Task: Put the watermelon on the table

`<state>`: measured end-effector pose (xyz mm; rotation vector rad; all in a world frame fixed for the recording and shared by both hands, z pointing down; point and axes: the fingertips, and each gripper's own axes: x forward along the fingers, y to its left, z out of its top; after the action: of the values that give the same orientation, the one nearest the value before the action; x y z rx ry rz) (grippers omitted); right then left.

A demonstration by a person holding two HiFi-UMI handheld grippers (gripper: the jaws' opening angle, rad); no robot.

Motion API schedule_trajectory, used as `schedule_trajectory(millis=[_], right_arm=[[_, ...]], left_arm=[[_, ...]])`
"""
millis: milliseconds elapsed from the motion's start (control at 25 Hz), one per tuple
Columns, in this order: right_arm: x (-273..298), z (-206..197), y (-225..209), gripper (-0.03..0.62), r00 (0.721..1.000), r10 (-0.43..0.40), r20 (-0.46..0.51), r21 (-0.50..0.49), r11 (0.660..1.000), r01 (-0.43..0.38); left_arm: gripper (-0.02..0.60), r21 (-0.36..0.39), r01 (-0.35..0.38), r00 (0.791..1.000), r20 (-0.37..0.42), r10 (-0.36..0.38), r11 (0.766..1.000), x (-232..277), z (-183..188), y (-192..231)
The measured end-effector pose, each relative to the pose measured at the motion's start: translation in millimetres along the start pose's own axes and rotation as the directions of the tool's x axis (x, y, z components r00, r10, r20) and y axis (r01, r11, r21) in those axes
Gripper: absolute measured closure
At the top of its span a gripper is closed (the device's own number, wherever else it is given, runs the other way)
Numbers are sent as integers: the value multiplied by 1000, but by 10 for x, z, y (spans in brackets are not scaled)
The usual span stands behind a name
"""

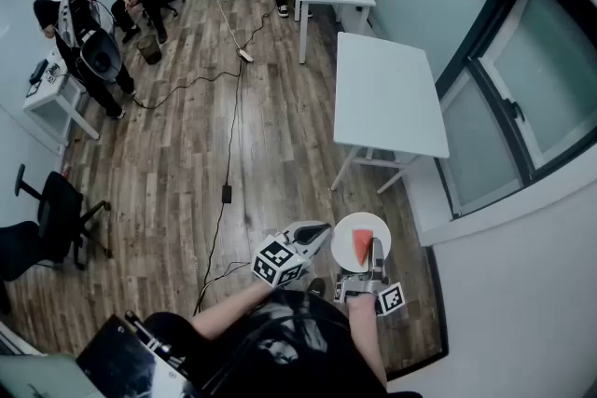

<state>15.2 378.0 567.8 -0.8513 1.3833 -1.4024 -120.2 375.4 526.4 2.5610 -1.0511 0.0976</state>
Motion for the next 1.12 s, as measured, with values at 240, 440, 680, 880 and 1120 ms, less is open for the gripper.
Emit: schedule_trajectory(millis=[240,440,680,880,1120], right_arm=[[118,-156,-81,568,1000,-15,2,1,1000,15],[192,-218,-49,568,999,28,35,6,1000,-28],[79,-346,-97,568,999,10,43,-17,1000,-9],[-39,-314,-260,568,996,-54,66,3,999,54],[246,-28,-425,568,993,-67,94,35,997,63]], left_arm=[[577,-10,-11,1000,5,11,1000,-112,5,210],[577,-19,4,1000,10,-4,1000,-188,35,344],[577,-58,49,999,-5,-49,997,-207,-107,464],[577,-104,85,995,-36,-89,991,-88,-234,457],[577,-101,113,990,-76,-121,988,243,-272,519]])
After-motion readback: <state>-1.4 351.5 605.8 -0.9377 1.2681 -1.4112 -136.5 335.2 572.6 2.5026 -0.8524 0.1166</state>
